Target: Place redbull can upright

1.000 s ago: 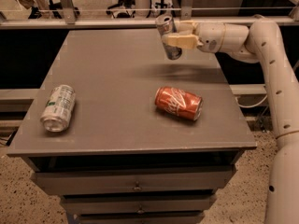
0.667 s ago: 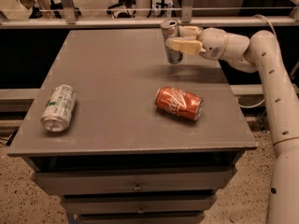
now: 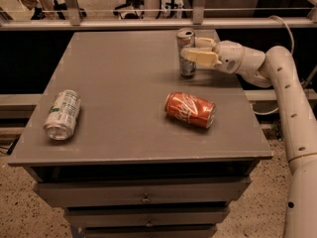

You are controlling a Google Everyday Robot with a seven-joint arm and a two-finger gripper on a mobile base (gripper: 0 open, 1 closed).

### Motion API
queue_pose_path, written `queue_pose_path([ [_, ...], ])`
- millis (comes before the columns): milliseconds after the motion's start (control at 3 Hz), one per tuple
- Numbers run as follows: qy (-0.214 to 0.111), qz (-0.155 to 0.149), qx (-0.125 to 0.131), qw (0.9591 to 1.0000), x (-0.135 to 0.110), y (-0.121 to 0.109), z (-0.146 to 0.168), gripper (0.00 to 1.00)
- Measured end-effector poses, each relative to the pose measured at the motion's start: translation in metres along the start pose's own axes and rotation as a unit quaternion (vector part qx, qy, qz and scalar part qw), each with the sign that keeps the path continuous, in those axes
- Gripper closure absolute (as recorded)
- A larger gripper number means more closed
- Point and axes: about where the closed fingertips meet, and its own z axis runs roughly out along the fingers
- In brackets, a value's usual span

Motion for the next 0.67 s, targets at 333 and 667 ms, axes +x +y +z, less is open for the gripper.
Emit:
queue_pose_path([
  [333,0.002,0.014,0.002,0.9999,0.0075,-0.0016,-0.0045,0.63],
  [667,0.007,0.027,0.007,0.9996,0.0155,-0.0042,-0.0042,0.4],
])
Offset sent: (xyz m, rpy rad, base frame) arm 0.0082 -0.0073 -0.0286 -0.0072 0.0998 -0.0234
